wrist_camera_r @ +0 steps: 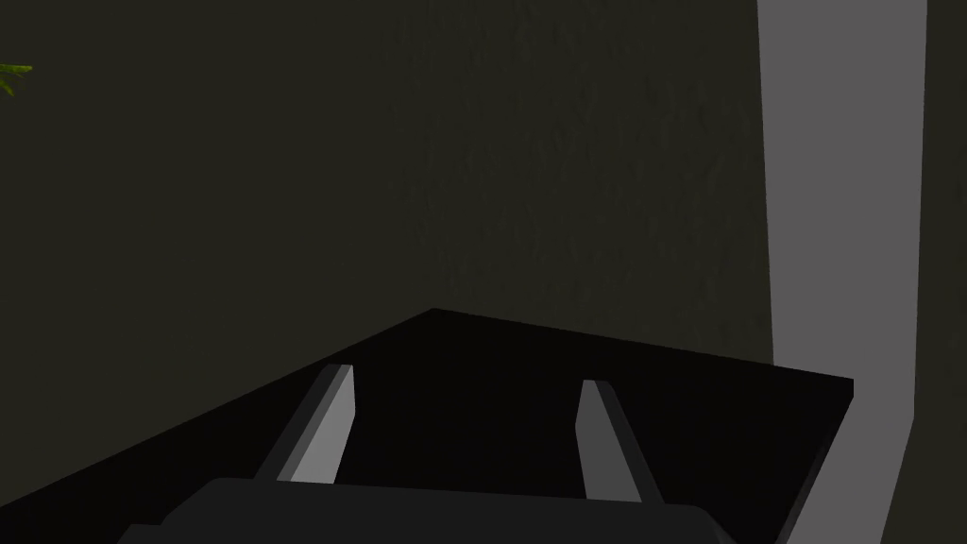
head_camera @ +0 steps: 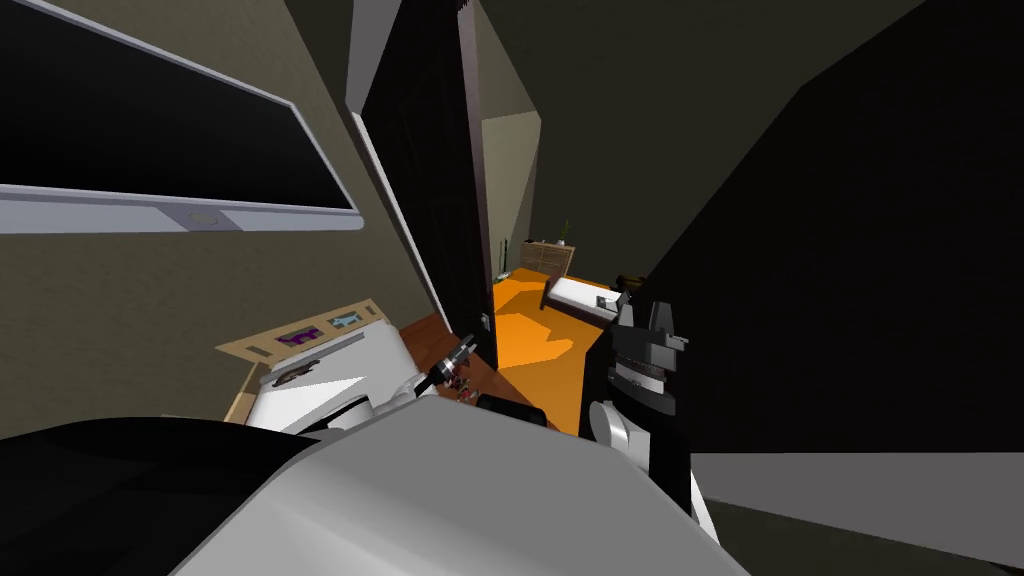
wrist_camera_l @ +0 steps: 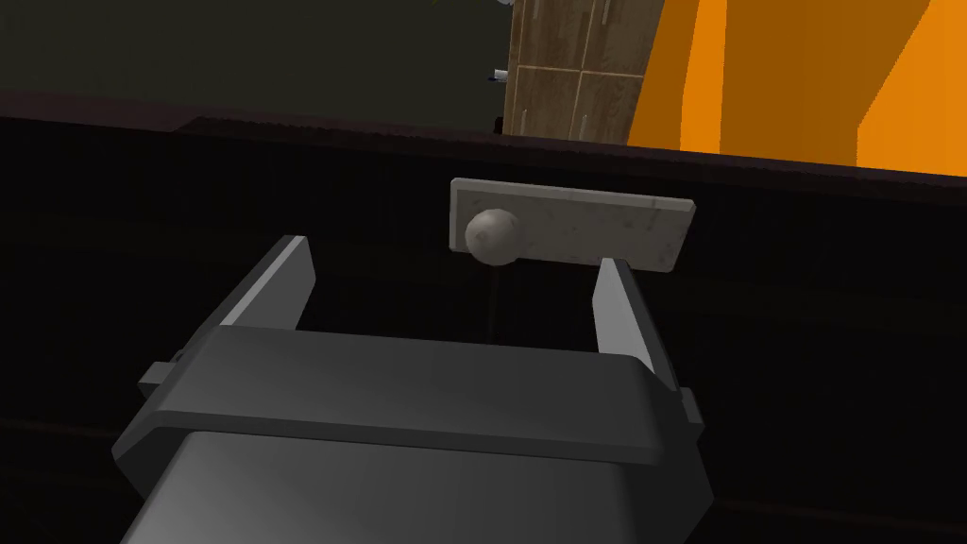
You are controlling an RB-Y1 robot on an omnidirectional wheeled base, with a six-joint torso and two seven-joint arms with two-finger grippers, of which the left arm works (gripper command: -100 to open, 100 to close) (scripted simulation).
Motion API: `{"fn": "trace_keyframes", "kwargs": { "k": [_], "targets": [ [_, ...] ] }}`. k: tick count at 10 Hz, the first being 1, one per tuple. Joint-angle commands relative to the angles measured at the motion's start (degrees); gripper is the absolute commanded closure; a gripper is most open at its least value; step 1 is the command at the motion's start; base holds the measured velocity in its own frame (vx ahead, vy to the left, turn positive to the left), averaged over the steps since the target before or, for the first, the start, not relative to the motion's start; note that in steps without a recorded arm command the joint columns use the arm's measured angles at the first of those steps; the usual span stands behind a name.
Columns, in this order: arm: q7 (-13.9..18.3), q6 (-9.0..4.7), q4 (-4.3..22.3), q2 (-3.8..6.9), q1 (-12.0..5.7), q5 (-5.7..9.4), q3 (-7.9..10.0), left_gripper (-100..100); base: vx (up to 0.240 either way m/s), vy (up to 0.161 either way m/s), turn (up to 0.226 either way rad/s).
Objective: Push the door open
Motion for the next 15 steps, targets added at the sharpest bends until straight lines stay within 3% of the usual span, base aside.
{"fn": "trace_keyframes", "kwargs": {
  "k": [1,4,11,15],
  "targets": [
    [0.3,-0.93,1.9,0.67,-0.46,0.13,-0.59,-100,0.045,0.19,-0.074],
    [0.5,-1.58,3.1,0.78,-0.91,0.15,-0.82,-100,0.017,0.147,-0.026],
    [0.9,-2.15,3.8,0.69,-1.05,-0.78,-0.33,-100,0.061,-0.225,-0.009],
    [1.7,-3.19,4.9,0.4,-1.31,-2.37,0.49,-100,0.163,-0.094,0.036]
  ]
}}
